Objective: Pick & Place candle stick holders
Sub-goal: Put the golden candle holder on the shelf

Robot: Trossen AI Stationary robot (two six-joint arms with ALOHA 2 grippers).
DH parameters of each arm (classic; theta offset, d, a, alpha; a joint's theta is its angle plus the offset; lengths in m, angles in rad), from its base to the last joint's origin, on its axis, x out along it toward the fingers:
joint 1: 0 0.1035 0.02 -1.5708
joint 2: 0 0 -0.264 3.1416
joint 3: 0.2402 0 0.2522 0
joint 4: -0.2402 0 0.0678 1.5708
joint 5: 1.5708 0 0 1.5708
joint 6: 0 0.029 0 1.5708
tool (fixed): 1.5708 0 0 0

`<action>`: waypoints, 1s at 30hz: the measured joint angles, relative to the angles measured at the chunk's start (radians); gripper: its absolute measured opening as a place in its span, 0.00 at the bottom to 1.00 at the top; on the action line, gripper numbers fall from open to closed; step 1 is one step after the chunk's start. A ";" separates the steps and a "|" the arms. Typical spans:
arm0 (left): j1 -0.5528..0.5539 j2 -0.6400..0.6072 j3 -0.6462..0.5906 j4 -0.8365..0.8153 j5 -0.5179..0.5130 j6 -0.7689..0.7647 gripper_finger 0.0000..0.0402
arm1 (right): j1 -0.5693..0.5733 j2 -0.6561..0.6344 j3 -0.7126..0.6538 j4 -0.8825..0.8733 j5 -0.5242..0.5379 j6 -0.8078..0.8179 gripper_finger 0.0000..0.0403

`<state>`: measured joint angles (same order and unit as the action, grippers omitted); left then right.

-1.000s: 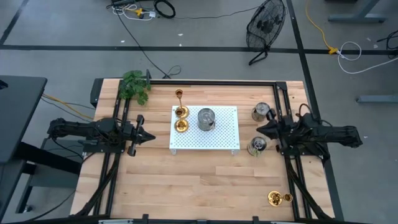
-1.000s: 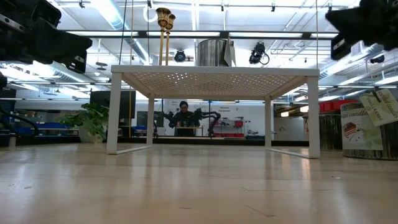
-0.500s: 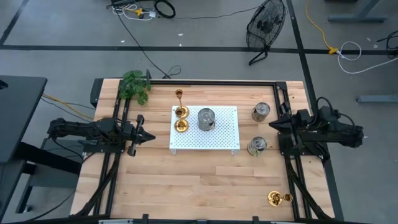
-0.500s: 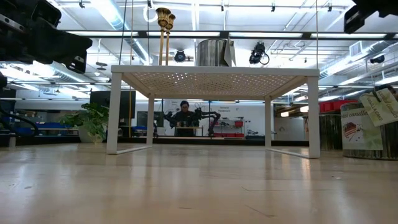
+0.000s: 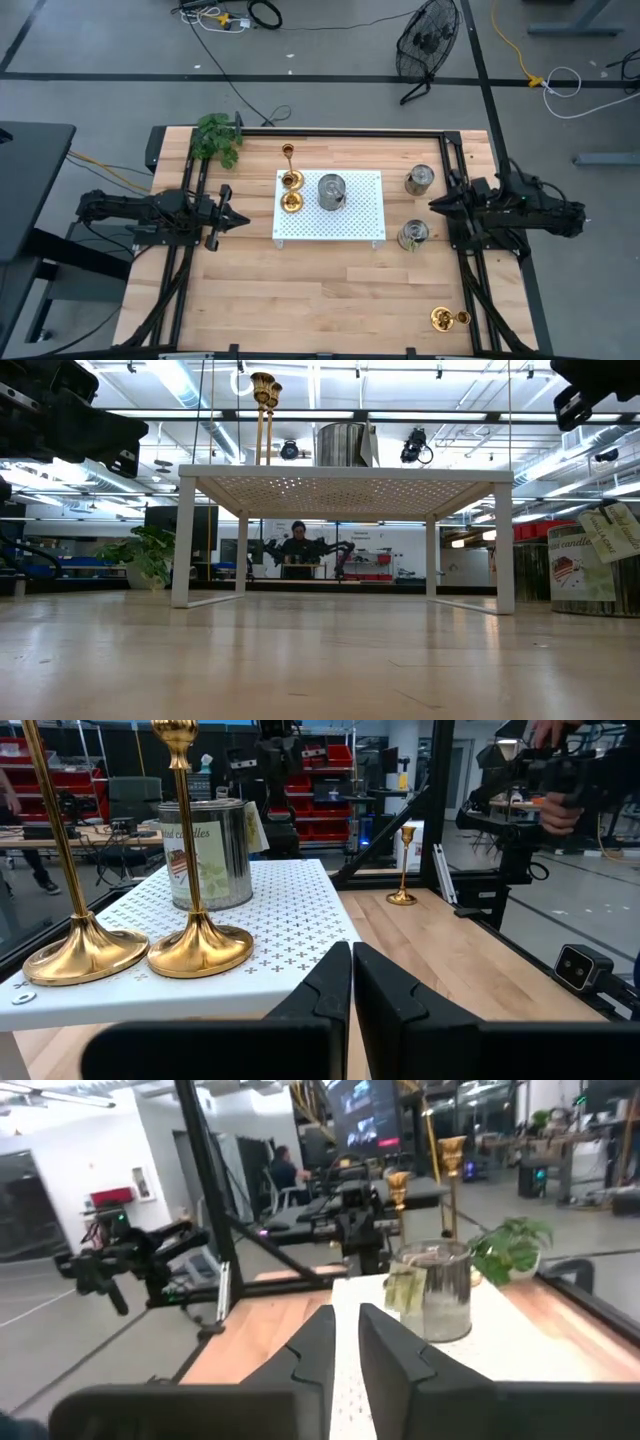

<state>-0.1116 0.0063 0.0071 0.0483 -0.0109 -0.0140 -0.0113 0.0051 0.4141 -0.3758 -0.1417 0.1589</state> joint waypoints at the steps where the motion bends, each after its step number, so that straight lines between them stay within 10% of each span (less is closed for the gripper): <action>1: 0.000 0.000 0.000 0.000 0.000 0.000 0.05 | 0.000 0.000 0.000 -0.002 -0.014 0.000 0.15; 30: 0.000 0.000 0.000 0.000 0.000 0.000 0.05 | 0.000 0.000 -0.001 -0.077 0.003 0.014 0.33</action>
<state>-0.1116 0.0063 0.0071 0.0483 -0.0109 -0.0139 -0.0113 0.0053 0.4133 -0.4524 -0.1387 0.1727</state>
